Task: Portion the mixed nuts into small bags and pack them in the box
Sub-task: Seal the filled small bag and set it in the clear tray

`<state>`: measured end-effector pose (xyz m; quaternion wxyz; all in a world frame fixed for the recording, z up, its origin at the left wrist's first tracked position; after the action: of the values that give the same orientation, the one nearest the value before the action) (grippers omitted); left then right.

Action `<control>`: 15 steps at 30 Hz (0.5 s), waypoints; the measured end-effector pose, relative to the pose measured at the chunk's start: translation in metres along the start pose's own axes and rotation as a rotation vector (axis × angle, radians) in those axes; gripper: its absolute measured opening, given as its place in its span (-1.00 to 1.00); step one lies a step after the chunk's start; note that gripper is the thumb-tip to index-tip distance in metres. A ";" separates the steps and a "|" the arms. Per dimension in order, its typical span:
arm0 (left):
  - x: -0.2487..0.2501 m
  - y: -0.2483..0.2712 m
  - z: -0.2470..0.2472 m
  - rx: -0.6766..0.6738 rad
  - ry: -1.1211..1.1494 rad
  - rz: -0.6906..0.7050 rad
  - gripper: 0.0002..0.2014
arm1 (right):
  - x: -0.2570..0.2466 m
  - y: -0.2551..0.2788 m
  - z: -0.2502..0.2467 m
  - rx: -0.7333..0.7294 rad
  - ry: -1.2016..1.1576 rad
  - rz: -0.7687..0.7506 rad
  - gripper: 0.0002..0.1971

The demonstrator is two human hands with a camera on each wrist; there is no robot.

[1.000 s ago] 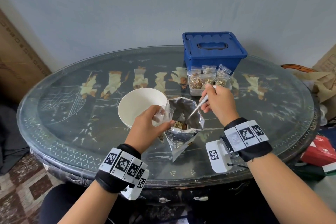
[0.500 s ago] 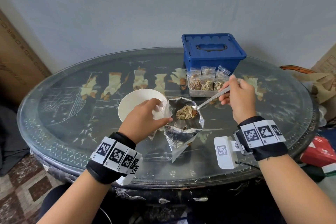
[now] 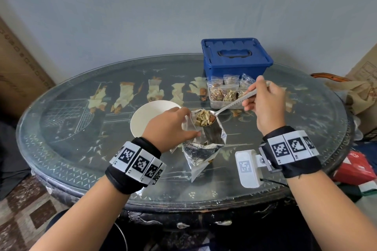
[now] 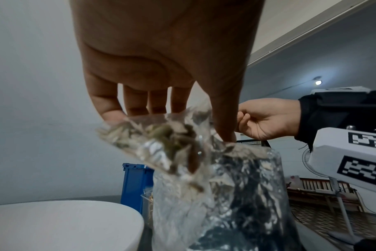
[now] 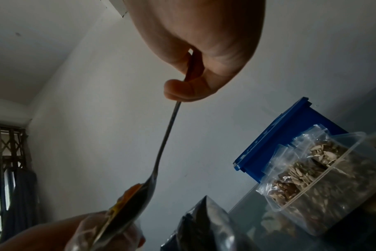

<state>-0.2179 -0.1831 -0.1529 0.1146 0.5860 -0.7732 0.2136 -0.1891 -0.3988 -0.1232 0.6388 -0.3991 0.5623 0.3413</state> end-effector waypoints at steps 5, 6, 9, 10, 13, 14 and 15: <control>0.005 -0.001 0.003 0.021 -0.029 0.019 -0.44 | 0.000 0.006 0.008 -0.020 0.037 -0.043 -0.62; 0.006 -0.001 0.003 0.028 -0.037 0.024 -0.44 | -0.001 0.008 0.010 -0.030 0.041 -0.059 -0.63; 0.006 -0.001 0.005 0.032 -0.047 0.027 -0.43 | -0.007 0.016 0.018 -0.077 0.051 -0.130 -0.63; 0.006 -0.001 0.005 0.035 -0.033 0.021 -0.43 | -0.010 0.019 0.021 -0.103 0.051 -0.159 -0.63; 0.003 0.000 0.006 0.061 0.042 -0.013 -0.44 | -0.020 0.031 0.031 -0.222 0.082 -0.268 -0.67; 0.002 0.001 0.007 0.078 0.078 -0.019 -0.47 | -0.023 0.035 0.035 -0.261 0.108 -0.314 -0.68; 0.000 0.002 0.008 0.095 0.116 -0.021 -0.52 | -0.027 0.039 0.038 -0.295 0.130 -0.365 -0.69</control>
<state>-0.2194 -0.1866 -0.1600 0.1334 0.5857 -0.7480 0.2822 -0.2105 -0.3470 -0.0996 0.5871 -0.6043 0.4650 0.2720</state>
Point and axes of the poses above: each hand's wrist, its own y-axis away from the middle knuckle, its own z-axis out of the palm, x = y × z, the point moved 3 cm from there along -y, towards the middle knuckle, and after that the axes turned 5 degrees about x, right-handed, at the moved point
